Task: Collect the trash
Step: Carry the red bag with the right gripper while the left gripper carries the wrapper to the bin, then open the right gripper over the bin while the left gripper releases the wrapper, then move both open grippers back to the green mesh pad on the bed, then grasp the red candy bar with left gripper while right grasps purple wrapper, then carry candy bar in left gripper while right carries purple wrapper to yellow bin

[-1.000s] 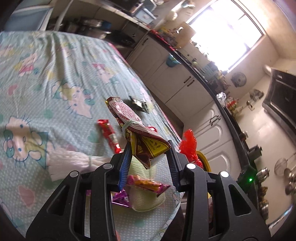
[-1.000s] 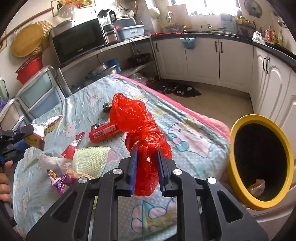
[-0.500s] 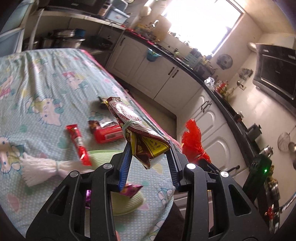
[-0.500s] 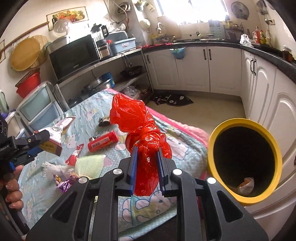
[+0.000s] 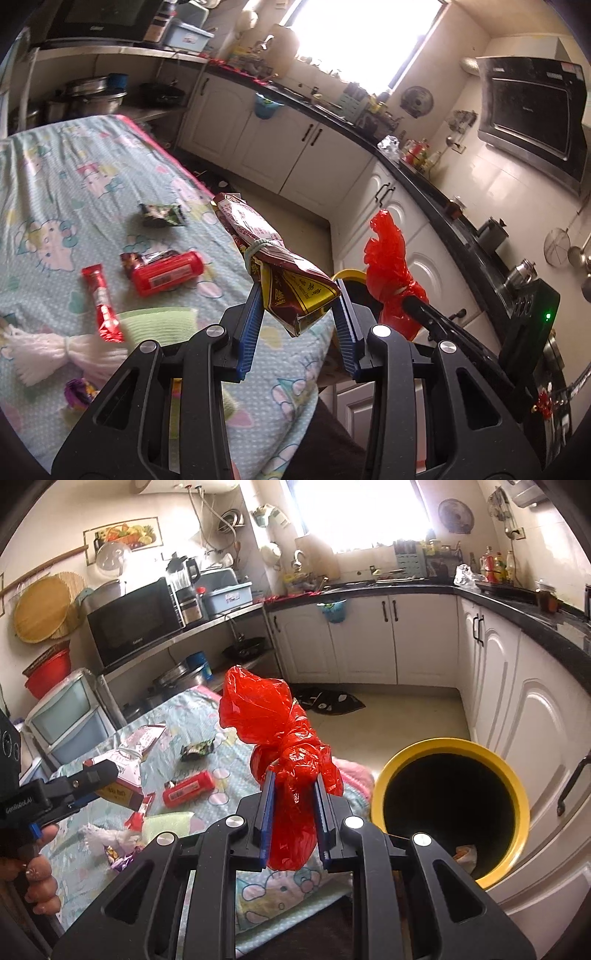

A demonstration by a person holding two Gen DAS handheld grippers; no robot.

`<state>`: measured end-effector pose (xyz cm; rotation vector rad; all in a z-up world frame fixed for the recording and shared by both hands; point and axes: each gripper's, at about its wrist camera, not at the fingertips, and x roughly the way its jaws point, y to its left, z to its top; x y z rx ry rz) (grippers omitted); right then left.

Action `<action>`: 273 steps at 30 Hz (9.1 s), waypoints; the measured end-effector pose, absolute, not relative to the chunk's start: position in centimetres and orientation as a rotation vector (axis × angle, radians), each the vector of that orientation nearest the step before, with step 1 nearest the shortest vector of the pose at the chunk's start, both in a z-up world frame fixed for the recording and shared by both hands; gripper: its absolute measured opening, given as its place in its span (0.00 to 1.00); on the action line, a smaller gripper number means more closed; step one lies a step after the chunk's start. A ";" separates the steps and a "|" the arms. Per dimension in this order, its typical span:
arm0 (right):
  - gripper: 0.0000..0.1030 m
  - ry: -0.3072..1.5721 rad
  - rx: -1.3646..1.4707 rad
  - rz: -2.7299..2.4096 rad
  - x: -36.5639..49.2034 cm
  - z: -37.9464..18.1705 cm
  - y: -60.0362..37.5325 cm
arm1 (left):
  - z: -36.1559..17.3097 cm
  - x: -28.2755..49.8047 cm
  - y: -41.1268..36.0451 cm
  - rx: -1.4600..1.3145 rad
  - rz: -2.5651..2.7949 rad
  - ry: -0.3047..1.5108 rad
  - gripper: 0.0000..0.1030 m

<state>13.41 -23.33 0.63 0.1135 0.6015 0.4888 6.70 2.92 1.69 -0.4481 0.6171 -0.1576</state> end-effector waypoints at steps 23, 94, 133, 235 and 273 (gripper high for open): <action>0.18 0.526 0.180 0.308 14.0 2.2 -29.8 | 3.3 9.8 -4.5 -0.342 -0.291 0.597 0.29; 0.72 0.628 0.190 0.031 17.3 -4.8 -34.8 | -2.8 19.0 -10.0 -0.281 -0.279 0.759 0.90; 0.77 0.553 0.063 0.480 10.8 1.4 -19.9 | 3.9 8.3 6.7 -0.345 0.046 0.519 0.90; 0.28 0.728 0.058 0.755 11.4 -2.5 -14.4 | -1.3 9.0 7.6 -0.383 -0.022 0.762 0.10; 0.28 0.626 0.189 0.458 14.7 -0.4 -26.3 | 0.2 12.8 -3.6 -0.278 -0.238 0.737 0.10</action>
